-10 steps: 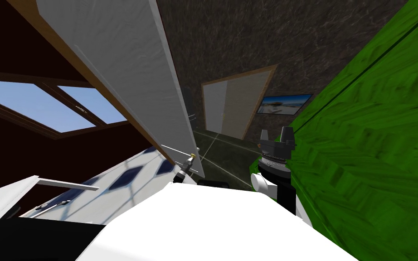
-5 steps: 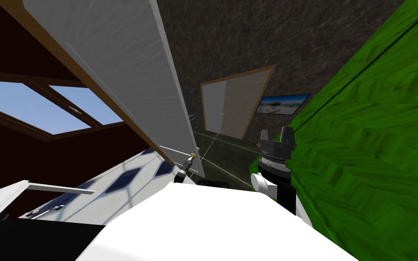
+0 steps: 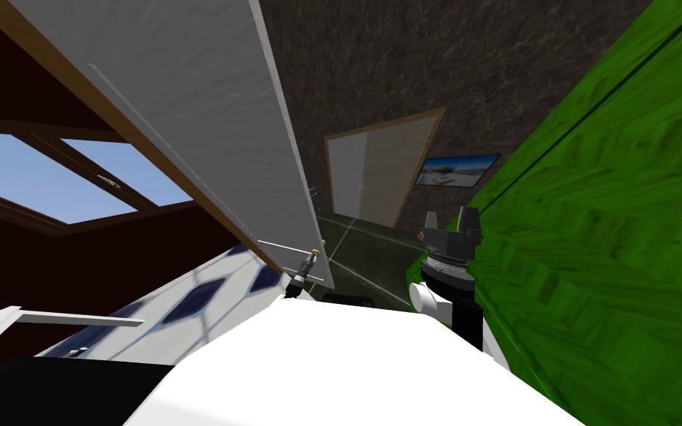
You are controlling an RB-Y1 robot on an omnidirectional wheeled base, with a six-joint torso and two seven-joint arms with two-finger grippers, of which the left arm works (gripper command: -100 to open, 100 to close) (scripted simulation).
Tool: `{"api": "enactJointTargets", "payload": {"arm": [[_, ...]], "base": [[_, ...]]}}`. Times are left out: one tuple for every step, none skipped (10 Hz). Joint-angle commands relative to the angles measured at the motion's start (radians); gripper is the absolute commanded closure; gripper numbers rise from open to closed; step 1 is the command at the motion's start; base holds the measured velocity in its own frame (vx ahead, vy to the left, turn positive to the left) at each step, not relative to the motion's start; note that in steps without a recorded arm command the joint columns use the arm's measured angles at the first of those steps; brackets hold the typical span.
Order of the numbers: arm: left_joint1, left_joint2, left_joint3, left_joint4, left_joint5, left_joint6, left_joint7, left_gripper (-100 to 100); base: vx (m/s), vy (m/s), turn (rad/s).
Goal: Push the door open
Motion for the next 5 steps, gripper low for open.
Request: {"api": "enactJointTargets", "payload": {"arm": [[-0.008,0.004,0.010,0.002,0.015,-0.001,0.039,100],[-0.015,-0.002,0.012,0.007,0.034,0.001,0.073,100],[-0.015,-0.002,0.012,0.007,0.034,0.001,0.081,100],[-0.023,-0.009,0.014,0.013,0.054,0.003,0.118,100],[-0.023,-0.009,0.014,0.013,0.054,0.003,0.122,100]], "base": [[0.033,0.008,-0.022],[0.038,0.023,-0.032],[0.028,0.018,-0.026],[0.029,0.005,-0.040],[0.025,0.009,-0.005]]}}
